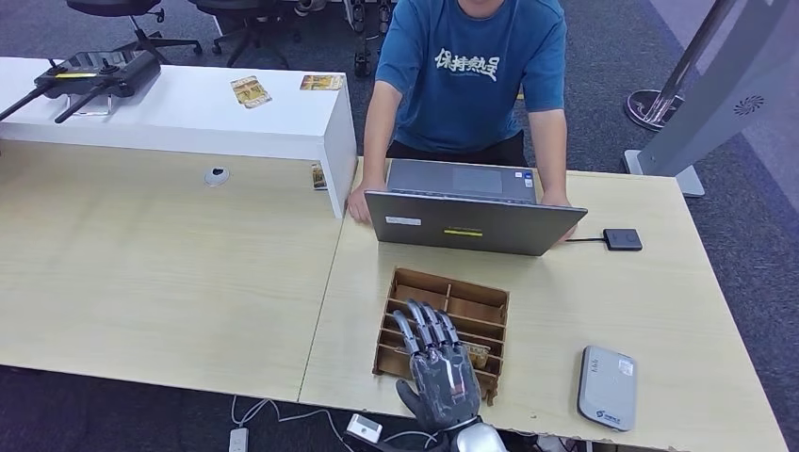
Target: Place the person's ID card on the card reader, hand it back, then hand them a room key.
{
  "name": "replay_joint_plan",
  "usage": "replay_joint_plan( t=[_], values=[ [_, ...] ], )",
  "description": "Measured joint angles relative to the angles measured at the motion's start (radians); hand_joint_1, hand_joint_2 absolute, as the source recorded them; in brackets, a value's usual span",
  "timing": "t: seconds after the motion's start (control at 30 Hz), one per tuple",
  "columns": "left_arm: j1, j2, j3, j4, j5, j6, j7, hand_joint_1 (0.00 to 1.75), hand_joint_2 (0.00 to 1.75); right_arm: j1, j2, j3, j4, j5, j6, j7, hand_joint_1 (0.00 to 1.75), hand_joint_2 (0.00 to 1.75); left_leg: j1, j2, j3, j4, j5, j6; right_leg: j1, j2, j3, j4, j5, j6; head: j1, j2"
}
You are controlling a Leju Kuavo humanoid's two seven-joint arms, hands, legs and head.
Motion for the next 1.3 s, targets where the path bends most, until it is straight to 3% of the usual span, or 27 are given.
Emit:
replay_joint_plan(
  t=[1.03,1.3],
  values=[
    [0.000,-0.002,0.000,0.000,0.004,0.001,0.001,0.00,0.00,0.007,0.002,-0.012,0.002,-0.024,-0.001,0.002,0.00,1.75,0.000,0.000,0.000,0.000,0.000,0.000,0.000,0.000,0.000,0.000,0.000,0.000,0.000,0.000],
    [0.000,-0.002,0.000,0.000,0.007,0.002,0.003,0.00,0.00,0.004,0.004,-0.012,0.009,-0.005,0.045,0.035,0.00,1.75,0.000,0.000,0.000,0.000,0.000,0.000,0.000,0.000,0.000,0.000,0.000,0.000,0.000,0.000]
  ],
)
